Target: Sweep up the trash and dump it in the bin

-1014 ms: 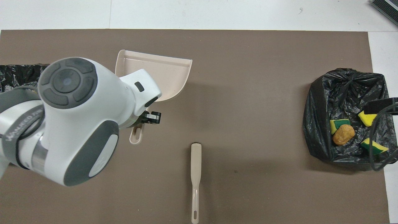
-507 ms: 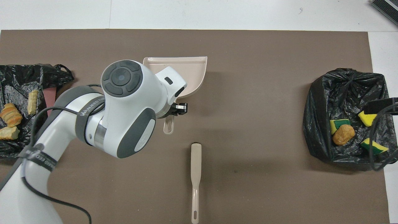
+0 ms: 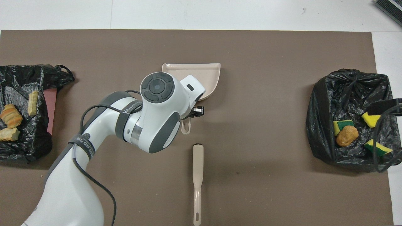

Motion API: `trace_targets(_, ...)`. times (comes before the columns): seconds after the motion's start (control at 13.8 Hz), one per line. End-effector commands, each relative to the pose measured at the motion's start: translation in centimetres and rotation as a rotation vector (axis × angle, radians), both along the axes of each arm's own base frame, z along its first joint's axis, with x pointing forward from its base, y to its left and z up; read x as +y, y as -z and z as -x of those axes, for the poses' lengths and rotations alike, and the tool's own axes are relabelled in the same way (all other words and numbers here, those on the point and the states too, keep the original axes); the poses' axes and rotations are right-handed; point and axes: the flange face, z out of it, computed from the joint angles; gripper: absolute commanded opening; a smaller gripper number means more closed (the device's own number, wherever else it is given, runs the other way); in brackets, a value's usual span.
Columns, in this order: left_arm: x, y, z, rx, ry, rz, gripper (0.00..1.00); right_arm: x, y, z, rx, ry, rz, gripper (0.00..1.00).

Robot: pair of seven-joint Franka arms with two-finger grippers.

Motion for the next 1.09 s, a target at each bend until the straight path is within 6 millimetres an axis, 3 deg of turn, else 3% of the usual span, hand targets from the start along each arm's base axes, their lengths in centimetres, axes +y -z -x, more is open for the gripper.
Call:
trace_targets(0.0, -0.9, -0.2, 0.2, -0.011, -0.021, -0.001, 0.14, 0.0, -0.1, 0.0, -0.003, -0.01, 0.0, 1.0)
trace_targets(0.14, -2.0, -0.5, 1.3, -0.009, -0.044, -0.007, 0.45, 0.0, -0.1, 0.0, -0.003, -0.01, 0.0, 1.0)
trace_targets(0.29, -1.9, -0.8, 1.2, -0.015, -0.052, -0.002, 0.55, 0.0, -0.1, 0.0, -0.003, -0.01, 0.0, 1.0)
trace_targets(0.36, -1.5, -0.9, 0.8, -0.017, -0.08, 0.005, 0.65, 0.0, -0.1, 0.0, -0.003, -0.01, 0.0, 1.0)
trace_targets(0.43, -1.4, -0.9, 0.8, -0.012, -0.097, 0.003, 1.0, 0.0, -0.1, 0.0, -0.003, -0.01, 0.0, 1.0)
trace_targets(0.58, -0.5, -2.8, 0.9, -0.015, -0.114, 0.004, 1.0, 0.0, -0.1, 0.0, -0.003, -0.01, 0.0, 1.0)
trace_targets(0.8, 2.5, -5.6, 0.3, 0.012, -0.143, -0.024, 1.0, 0.0, -0.1, 0.0, -0.003, -0.01, 0.0, 1.0)
trace_targets(1.01, 8.8, -9.3, -1.8, 0.009, -0.231, -0.031, 1.0, 0.0, -0.1, 0.0, -0.003, -0.01, 0.002, 1.0)
